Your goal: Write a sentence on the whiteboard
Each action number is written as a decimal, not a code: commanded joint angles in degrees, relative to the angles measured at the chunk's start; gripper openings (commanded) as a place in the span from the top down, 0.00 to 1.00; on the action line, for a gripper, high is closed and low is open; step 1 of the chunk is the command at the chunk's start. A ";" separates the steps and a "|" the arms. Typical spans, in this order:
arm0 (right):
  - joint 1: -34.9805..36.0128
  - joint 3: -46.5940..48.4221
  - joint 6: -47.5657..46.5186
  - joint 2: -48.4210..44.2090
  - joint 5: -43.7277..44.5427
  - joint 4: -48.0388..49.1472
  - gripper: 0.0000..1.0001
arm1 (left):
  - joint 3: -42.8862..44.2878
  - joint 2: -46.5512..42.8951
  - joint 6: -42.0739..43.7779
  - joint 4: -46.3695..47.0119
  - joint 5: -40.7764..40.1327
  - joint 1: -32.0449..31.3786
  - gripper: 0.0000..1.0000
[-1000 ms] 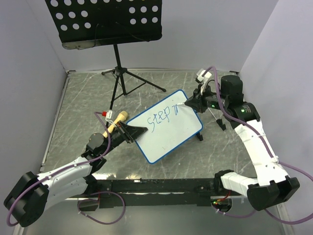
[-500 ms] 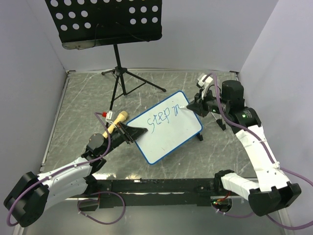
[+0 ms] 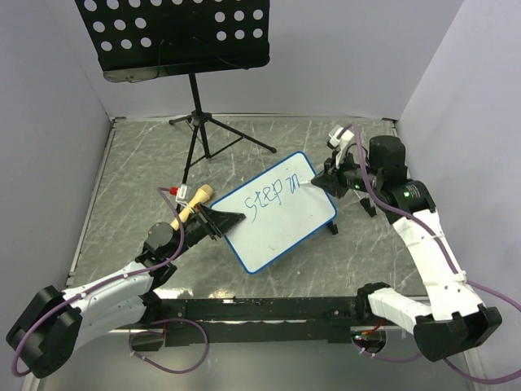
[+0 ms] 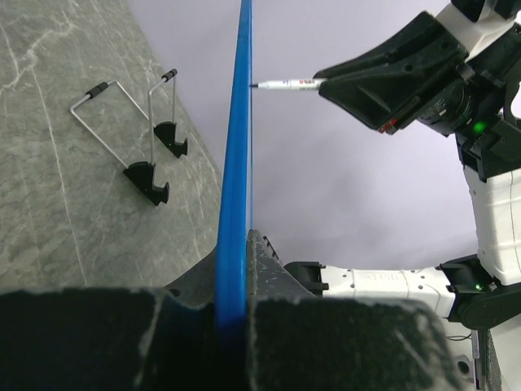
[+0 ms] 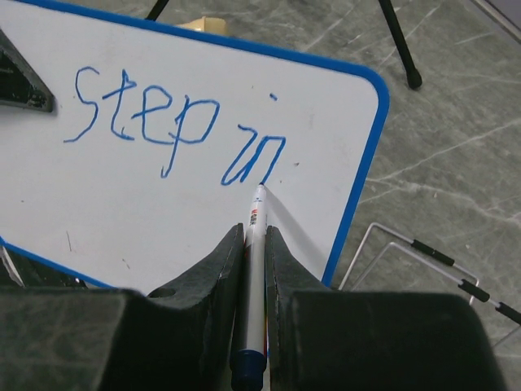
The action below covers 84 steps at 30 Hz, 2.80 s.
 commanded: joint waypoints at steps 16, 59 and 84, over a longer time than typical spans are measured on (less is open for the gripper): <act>-0.73 7.76 1.49 5.14 4.69 3.19 1.00 | 1.75 -2.66 -1.75 10.17 1.49 0.07 0.99; -2.13 -0.16 0.00 -1.37 4.17 1.08 1.00 | 0.60 -3.71 -2.10 10.17 0.87 0.51 0.99; -3.28 6.26 1.41 1.18 0.13 3.81 1.00 | 0.43 -3.80 -2.02 10.26 1.23 0.68 0.99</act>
